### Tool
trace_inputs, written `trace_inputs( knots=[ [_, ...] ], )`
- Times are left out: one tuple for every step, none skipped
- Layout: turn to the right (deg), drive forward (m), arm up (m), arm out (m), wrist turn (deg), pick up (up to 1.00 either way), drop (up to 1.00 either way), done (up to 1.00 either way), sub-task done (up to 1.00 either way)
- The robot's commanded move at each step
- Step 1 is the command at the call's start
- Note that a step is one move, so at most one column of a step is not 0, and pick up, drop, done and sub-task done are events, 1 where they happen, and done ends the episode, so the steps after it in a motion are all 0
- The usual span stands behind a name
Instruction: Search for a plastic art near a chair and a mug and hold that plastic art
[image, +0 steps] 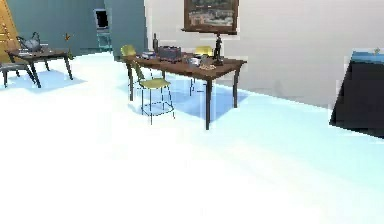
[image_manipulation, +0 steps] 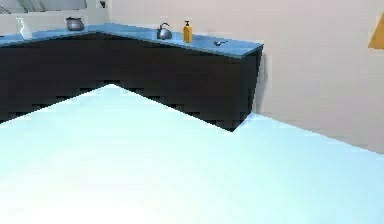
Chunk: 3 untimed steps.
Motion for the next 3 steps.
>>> trace_inputs(
  knots=[
    [-21.0,0.00,0.00,0.00,0.0,0.00,0.00,0.00,0.00],
    [0.0,1.00,0.00,0.00,0.0,0.00,0.00,0.00,0.00],
    [-3.0,0.00,0.00,0.00,0.0,0.00,0.00,0.00,0.00]
  ],
)
